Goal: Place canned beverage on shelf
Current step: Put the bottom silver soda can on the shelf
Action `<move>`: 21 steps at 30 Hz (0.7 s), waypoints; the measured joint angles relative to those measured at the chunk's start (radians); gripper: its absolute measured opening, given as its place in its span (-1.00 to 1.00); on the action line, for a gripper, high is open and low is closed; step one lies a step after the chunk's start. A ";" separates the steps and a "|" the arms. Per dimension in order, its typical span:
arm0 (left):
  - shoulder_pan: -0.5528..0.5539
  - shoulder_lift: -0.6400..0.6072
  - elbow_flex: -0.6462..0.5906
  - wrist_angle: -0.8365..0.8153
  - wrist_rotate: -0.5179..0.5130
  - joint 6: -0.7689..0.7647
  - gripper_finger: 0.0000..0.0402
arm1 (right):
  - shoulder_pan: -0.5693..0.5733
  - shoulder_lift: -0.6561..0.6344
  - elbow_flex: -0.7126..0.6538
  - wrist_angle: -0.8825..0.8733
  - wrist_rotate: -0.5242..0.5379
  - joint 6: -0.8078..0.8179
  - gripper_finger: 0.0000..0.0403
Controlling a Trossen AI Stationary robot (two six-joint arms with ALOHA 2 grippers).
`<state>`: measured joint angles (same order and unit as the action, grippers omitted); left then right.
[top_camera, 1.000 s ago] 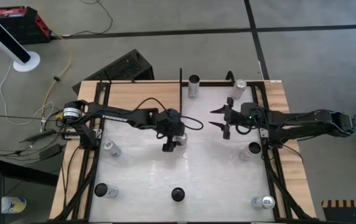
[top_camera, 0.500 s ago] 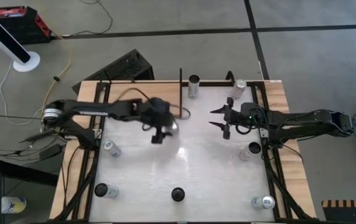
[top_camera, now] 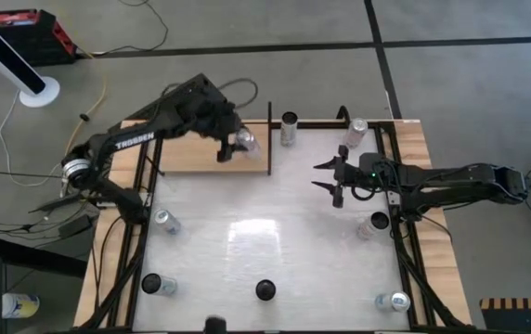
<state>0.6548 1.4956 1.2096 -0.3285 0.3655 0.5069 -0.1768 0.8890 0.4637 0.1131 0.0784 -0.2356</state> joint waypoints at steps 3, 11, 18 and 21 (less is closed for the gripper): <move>0.066 0.067 0.084 -0.029 0.011 0.026 0.40 | 0.000 0.000 0.000 0.002 0.000 0.000 0.21; 0.155 0.285 0.356 -0.198 0.093 0.083 0.40 | -0.011 0.000 0.000 -0.004 0.002 -0.009 0.21; 0.161 0.414 0.464 -0.258 0.105 0.144 0.40 | -0.022 0.000 0.000 -0.013 0.003 -0.025 0.21; 0.163 0.422 0.471 -0.261 0.108 0.163 0.40 | -0.022 0.000 0.000 -0.016 0.003 -0.025 0.21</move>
<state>0.8181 1.9179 1.6802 -0.5898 0.4731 0.6700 -0.1989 0.8890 0.4637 0.0970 0.0811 -0.2607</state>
